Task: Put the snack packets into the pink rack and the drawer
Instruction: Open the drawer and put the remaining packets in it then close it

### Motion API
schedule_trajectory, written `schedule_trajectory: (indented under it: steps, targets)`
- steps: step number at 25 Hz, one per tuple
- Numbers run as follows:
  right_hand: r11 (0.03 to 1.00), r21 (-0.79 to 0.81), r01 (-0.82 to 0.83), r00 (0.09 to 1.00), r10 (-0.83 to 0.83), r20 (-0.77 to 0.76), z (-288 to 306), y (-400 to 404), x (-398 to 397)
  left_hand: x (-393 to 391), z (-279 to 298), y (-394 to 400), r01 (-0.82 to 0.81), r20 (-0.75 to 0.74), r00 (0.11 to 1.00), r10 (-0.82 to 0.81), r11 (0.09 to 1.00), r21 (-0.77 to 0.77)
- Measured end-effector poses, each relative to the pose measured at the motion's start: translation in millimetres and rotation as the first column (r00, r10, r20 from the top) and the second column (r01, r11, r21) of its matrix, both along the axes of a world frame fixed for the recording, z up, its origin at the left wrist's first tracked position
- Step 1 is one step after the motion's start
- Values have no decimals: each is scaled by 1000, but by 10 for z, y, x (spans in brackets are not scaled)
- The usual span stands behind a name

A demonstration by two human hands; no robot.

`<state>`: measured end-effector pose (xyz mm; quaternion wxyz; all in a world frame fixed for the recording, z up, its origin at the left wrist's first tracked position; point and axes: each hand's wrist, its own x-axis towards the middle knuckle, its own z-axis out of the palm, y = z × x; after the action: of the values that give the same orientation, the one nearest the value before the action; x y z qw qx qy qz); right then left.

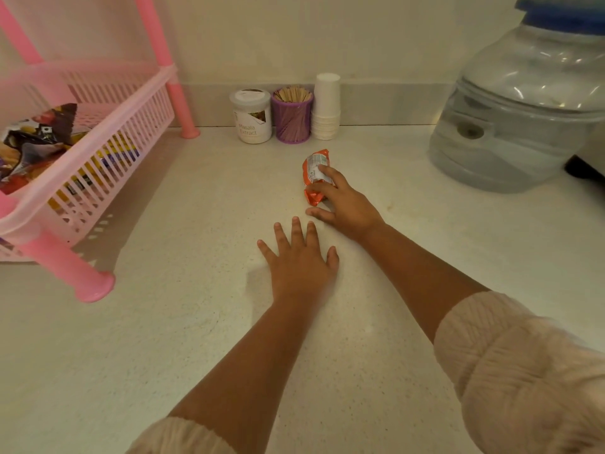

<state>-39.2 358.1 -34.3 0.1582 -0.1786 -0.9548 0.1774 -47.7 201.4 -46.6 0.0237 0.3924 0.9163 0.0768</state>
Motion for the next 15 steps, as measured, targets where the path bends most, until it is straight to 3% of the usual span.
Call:
schedule_trajectory:
  steps: [5,15]
  targets:
    - [994,-100,50,994,-59,-89,-20,-99,244,-28,11,9,13,24,1000,-13,1000,9]
    - [977,-196,84,990,-104,-95,67,-527,1437,141,80,-84,-15,4,1000,15,995,94]
